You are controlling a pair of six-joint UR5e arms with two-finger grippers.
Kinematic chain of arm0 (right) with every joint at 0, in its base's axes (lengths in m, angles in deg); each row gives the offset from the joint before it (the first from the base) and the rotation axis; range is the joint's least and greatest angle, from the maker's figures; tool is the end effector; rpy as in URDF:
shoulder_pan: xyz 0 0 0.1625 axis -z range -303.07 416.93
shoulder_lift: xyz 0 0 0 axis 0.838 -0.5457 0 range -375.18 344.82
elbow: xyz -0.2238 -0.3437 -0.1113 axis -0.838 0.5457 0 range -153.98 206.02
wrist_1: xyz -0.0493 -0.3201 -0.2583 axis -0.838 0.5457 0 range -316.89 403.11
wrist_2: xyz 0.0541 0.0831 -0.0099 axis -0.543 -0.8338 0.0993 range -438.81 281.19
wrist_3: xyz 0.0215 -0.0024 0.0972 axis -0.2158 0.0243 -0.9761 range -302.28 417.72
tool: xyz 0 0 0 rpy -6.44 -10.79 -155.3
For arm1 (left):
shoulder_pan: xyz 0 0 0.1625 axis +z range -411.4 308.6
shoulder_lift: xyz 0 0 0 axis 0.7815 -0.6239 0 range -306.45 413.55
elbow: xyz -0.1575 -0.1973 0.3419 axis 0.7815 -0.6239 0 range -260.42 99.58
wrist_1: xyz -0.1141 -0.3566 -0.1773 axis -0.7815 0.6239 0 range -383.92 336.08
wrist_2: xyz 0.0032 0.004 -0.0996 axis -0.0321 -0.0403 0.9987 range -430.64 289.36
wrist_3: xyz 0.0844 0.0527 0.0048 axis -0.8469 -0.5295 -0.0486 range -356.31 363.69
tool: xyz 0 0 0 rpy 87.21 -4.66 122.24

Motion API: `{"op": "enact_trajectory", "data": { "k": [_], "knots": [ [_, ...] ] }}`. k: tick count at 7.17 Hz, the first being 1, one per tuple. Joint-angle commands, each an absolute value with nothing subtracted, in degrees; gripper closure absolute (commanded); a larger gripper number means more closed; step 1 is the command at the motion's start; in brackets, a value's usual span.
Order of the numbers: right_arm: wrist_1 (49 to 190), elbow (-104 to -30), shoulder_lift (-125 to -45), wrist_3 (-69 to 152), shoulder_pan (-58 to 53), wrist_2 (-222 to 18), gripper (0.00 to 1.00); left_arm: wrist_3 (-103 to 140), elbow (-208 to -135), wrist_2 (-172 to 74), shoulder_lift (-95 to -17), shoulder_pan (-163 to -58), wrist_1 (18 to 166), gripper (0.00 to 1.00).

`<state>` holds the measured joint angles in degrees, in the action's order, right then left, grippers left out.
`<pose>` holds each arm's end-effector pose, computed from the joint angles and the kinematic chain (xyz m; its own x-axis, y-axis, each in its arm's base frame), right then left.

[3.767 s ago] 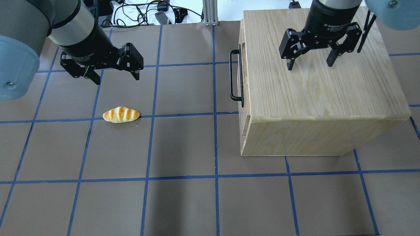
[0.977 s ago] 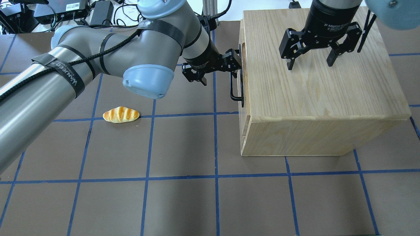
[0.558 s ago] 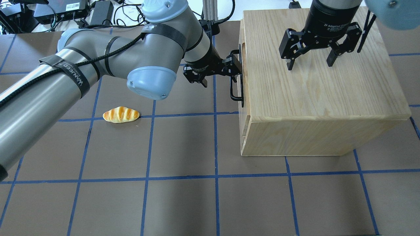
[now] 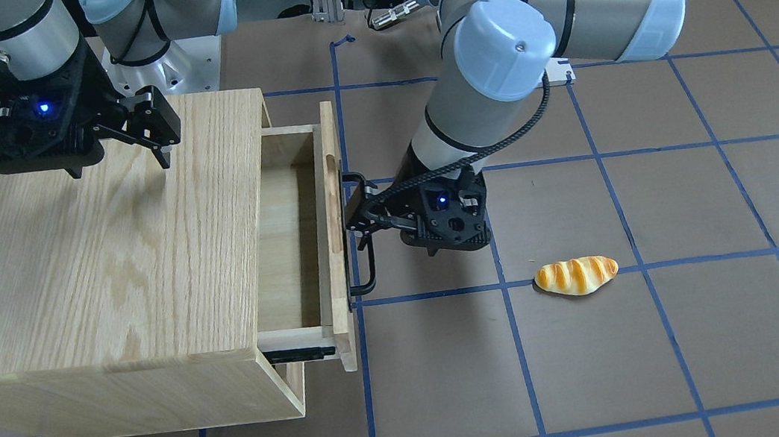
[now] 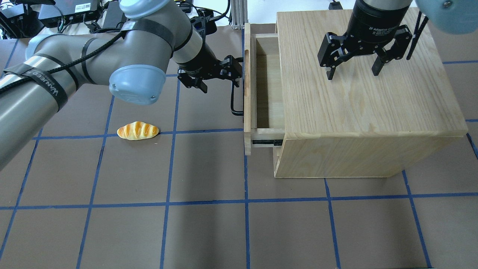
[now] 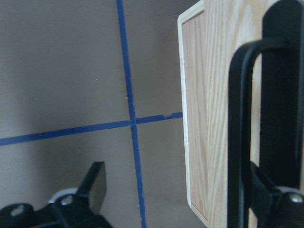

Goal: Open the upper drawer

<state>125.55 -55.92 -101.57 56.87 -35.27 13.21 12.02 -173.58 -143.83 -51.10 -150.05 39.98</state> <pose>0.1494 -0.5066 0.5124 -0.9990 -0.0254 0.0358 -0.0235 0.9983 0.0535 -0.2495 -0.5623 0.3737 -0.9518 0.0414 0.3040 0.0109 0.9948 -0.1013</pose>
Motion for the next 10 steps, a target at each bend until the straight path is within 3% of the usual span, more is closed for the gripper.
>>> {"op": "enact_trajectory", "data": {
  "k": [1,7,10],
  "knots": [
    [125.55,-55.90,-101.57,56.84,-35.27,13.21,0.00,9.76,-174.11,-143.76,-50.25,-144.06,42.16,0.00],
    [125.55,-55.90,-101.57,56.84,-35.27,13.21,0.00,5.01,-173.85,-143.77,-48.58,-137.45,47.18,0.00],
    [125.55,-55.90,-101.57,56.84,-35.27,13.21,0.00,6.14,-172.97,-145.96,-43.33,-138.59,51.64,0.00]
  ]
}}
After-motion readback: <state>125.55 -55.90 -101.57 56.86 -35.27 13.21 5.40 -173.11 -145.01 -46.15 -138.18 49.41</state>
